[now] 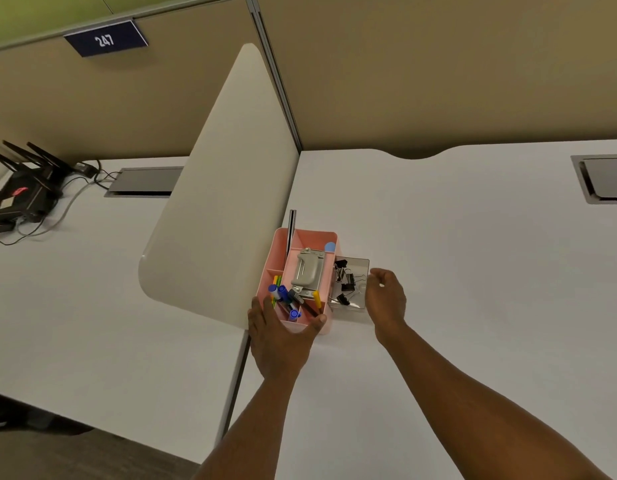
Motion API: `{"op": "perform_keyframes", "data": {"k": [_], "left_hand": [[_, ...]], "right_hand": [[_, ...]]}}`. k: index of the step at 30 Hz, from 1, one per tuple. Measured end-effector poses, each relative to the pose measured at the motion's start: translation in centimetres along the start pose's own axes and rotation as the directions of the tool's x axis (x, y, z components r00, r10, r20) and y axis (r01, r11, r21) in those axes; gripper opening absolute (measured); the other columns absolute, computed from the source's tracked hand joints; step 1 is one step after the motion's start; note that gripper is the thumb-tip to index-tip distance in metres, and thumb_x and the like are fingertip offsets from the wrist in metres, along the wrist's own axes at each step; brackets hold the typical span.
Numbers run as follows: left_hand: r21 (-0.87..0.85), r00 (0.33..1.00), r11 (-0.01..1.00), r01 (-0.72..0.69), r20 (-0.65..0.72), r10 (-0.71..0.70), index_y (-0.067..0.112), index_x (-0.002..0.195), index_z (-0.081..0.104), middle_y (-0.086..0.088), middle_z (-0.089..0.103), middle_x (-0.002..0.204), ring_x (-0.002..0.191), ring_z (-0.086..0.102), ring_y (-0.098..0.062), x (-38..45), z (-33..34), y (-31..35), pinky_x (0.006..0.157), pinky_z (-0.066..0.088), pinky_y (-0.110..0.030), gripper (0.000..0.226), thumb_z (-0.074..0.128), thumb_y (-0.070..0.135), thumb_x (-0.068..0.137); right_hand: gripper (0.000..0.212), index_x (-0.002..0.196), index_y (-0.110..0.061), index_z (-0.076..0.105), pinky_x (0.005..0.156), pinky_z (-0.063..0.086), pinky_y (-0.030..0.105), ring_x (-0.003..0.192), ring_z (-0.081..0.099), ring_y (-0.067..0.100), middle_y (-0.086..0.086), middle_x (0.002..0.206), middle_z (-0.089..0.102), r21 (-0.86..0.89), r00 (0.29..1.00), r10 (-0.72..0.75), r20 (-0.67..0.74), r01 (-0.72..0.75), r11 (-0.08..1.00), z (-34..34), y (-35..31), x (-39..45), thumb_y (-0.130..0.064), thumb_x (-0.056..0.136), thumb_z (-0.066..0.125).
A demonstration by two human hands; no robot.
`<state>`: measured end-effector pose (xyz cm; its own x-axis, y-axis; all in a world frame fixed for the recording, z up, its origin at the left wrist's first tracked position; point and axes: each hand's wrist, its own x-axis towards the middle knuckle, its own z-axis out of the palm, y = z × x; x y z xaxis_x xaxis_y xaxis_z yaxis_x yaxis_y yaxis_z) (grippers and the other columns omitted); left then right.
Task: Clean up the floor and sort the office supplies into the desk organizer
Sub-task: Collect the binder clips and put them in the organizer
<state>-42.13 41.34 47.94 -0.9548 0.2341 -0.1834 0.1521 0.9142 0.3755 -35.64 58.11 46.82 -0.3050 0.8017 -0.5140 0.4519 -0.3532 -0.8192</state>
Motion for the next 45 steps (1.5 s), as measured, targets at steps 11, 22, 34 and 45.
{"op": "perform_keyframes", "data": {"k": [11, 22, 34, 45], "left_hand": [[0.014, 1.000, 1.000, 0.000, 0.007, 0.000, 0.019, 0.153, 0.014, -0.006, 0.013, 0.162, 0.149, 0.012, -0.025, 0.1, 0.1, 0.1, 0.118, 0.021, -0.041, 0.129, 0.046, 0.090, 0.050], [0.021, 1.000, 1.000, 0.020, 0.007, -0.020, 0.022, 0.153, 0.011, -0.003, 0.011, 0.162, 0.150, 0.011, -0.024, 0.1, 0.2, 0.2, 0.118, 0.020, -0.040, 0.127, 0.045, 0.090, 0.051], [0.008, 1.000, 1.000, 0.000, -0.017, 0.001, 0.021, 0.153, 0.014, -0.004, 0.014, 0.162, 0.149, 0.014, -0.025, 0.2, 0.4, 0.0, 0.118, 0.022, -0.041, 0.127, 0.048, 0.089, 0.051], [-0.096, 0.999, 0.995, -0.031, 0.016, 0.033, 0.019, 0.152, 0.011, -0.006, 0.021, 0.159, 0.147, 0.023, -0.027, -0.8, -0.6, -0.7, 0.114, 0.035, -0.047, 0.130, 0.055, 0.087, 0.051]], "right_hand": [[0.034, 0.126, -0.019, 0.050, 0.085, 0.049, 0.033, 0.109, 0.057, 0.020, 0.000, 0.126, 0.058, -0.142, 0.997, -0.067, 0.049, 0.073, 0.987, 0.6, -0.2, -0.5, -0.014, 0.092, 0.056], [0.043, 0.133, -0.020, 0.046, 0.096, 0.050, 0.039, 0.119, 0.058, 0.023, 0.003, 0.135, 0.057, -0.276, 0.964, -0.117, 0.238, 0.183, 0.944, 3.1, -2.4, -0.8, -0.029, 0.094, 0.061], [0.035, 0.126, -0.019, 0.044, 0.098, 0.051, 0.045, 0.117, 0.059, 0.022, 0.003, 0.135, 0.056, -0.229, 0.927, -0.090, 0.363, 0.183, 0.956, 2.7, -1.6, -0.6, -0.018, 0.094, 0.059], [0.031, 0.125, -0.017, 0.055, 0.088, 0.041, 0.022, 0.115, 0.055, 0.014, -0.002, 0.130, 0.059, -0.301, 0.935, -0.127, 0.331, 0.232, 0.925, -1.9, 0.7, -3.4, -0.013, 0.094, 0.055]]}}
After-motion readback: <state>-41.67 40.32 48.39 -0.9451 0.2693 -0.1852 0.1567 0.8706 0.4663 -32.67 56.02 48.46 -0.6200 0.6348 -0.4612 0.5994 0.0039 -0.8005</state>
